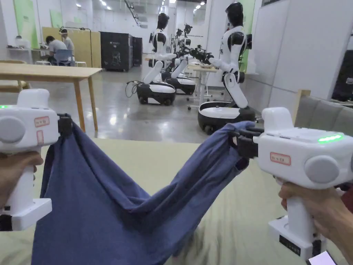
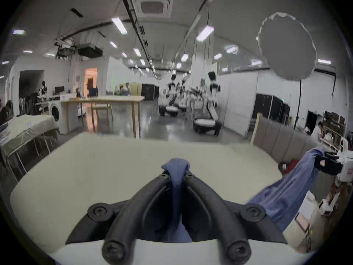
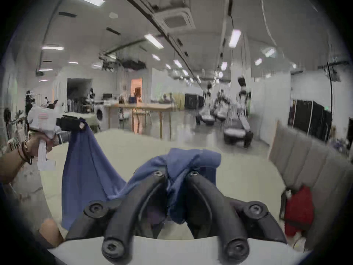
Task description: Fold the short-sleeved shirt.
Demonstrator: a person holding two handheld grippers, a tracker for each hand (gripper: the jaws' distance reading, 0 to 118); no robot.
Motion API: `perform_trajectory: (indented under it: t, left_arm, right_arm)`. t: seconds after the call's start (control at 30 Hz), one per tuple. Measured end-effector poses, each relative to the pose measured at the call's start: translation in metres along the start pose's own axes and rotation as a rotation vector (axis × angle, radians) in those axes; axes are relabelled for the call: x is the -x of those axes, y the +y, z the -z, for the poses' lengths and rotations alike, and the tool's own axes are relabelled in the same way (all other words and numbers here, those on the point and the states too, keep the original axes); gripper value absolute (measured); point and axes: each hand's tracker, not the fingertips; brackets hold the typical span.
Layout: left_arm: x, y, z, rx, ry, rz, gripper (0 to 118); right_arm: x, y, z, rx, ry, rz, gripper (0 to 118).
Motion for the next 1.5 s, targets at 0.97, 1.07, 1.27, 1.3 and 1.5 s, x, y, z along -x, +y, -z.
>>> perform_trajectory:
  t: [0.97, 1.07, 1.27, 1.3, 1.5]
  left_arm:
    - [-0.001, 0.085, 0.134, -0.113, 0.147, 0.126, 6]
    - [-0.001, 0.035, 0.150, -0.074, 0.125, 0.094, 6]
    - [0.004, -0.023, 0.140, 0.028, 0.114, 0.139, 6]
    - [0.008, -0.029, 0.122, 0.026, 0.114, 0.138, 6]
    - [0.033, -0.095, 0.001, 0.058, -0.008, 0.067, 6]
  right_arm:
    - [-0.080, 0.090, 0.166, 0.034, -0.256, 0.228, 16]
    - [-0.081, 0.038, 0.181, 0.098, -0.240, 0.263, 16]
    - [-0.084, -0.030, 0.158, 0.126, -0.244, 0.211, 16]
    - [-0.084, -0.038, 0.141, 0.121, -0.239, 0.202, 16]
    - [-0.068, -0.092, 0.016, 0.196, -0.162, 0.083, 16]
